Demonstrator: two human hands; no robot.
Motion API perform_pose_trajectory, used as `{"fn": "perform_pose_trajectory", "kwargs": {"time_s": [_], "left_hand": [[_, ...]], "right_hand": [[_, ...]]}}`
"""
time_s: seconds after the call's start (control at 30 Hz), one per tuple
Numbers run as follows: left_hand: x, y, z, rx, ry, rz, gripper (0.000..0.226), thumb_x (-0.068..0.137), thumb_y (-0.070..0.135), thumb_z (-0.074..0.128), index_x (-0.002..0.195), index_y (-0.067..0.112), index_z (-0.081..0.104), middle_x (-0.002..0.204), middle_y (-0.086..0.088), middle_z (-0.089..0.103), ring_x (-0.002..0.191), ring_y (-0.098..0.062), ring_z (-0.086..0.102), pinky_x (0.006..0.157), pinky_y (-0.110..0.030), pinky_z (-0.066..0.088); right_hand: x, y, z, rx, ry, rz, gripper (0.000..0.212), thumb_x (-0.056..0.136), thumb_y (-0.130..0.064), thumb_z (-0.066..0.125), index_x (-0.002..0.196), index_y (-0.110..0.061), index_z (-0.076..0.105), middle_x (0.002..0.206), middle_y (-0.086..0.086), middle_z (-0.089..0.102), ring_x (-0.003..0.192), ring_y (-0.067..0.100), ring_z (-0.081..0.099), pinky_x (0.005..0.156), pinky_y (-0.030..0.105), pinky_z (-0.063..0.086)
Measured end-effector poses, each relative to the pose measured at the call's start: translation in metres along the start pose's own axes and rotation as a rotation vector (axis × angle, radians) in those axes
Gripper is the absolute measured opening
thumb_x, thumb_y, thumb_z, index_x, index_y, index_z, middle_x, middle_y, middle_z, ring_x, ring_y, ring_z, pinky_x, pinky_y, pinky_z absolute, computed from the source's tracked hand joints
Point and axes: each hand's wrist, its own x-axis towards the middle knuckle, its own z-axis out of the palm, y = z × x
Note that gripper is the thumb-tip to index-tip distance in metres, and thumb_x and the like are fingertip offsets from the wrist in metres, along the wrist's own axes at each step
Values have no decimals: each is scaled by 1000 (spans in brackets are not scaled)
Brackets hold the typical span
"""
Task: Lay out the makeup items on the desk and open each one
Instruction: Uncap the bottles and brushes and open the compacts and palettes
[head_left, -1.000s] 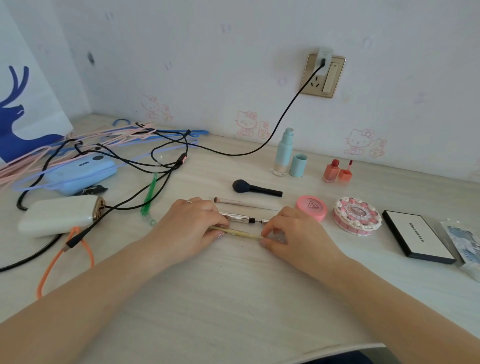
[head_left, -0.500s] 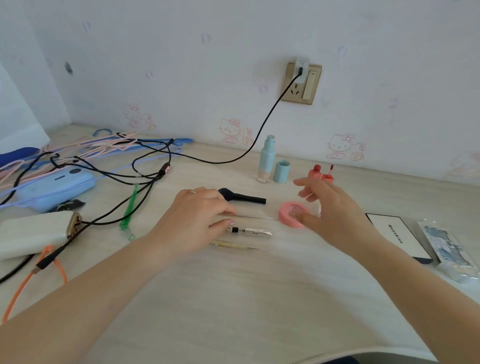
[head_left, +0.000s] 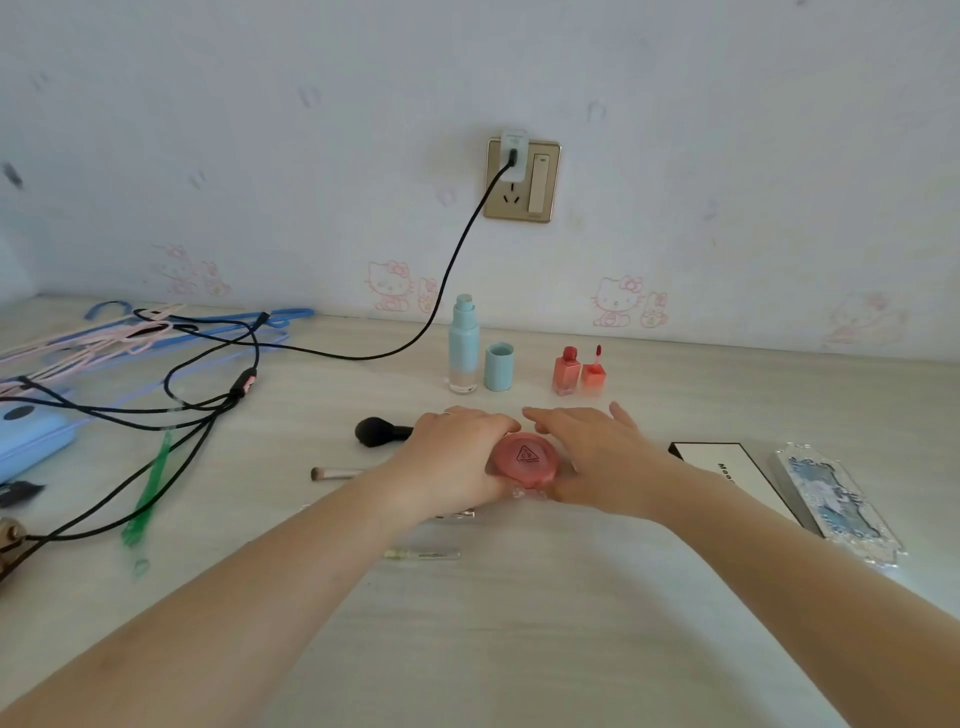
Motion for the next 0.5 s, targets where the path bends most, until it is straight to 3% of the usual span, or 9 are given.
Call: {"fn": "perform_pose_trajectory", "kwargs": {"time_s": [0.07, 0.17, 0.27, 0.33, 0.4, 0.5], "left_hand": [[4, 0, 4, 23, -1, -3, 34, 74, 58, 60, 91, 28, 57, 89, 9, 62, 95, -20, 55, 79, -36, 42], [6, 0, 6, 15, 20, -7, 31, 76, 54, 61, 93, 28, 61, 88, 7, 65, 94, -20, 57, 75, -33, 38], [6, -4, 4, -40, 44, -8, 35, 74, 52, 64, 101, 31, 63, 95, 9, 67, 97, -17, 57, 82, -36, 42], [6, -8, -1, -207, 72, -21, 41, 72, 47, 67, 110, 34, 62, 106, 14, 66, 105, -10, 57, 90, -35, 44], [6, -8, -6, -479, 109, -54, 52, 73, 40, 73, 122, 32, 58, 116, 18, 63, 112, 2, 54, 96, -25, 41], [8, -1, -12, -888, 135, -109, 51, 78, 36, 72, 126, 25, 57, 108, 20, 67, 106, 7, 58, 94, -17, 42]], "right_hand": [[4, 1, 4, -7, -20, -4, 83, 77, -52, 62, 145, -31, 20, 138, -6, 47, 135, 17, 33, 112, 54, 7], [5, 1, 6, 0, -6, -11, 82, 78, -49, 62, 145, -30, 19, 132, -4, 52, 131, 19, 38, 112, 55, 7], [3, 0, 1, 18, 19, -11, 76, 80, -47, 61, 144, -32, 24, 131, -5, 53, 130, 18, 39, 113, 51, 7], [-2, -1, -9, 75, 75, -6, 67, 80, -46, 61, 140, -35, 33, 127, -8, 56, 121, 16, 45, 111, 45, 15], [-9, -1, -22, 174, 174, -18, 50, 81, -47, 60, 129, -39, 48, 117, -13, 61, 102, 14, 53, 98, 35, 33], [-22, -2, -42, 325, 270, 35, 36, 85, -54, 53, 117, -39, 59, 108, -15, 66, 89, 9, 60, 79, 29, 47]]}}
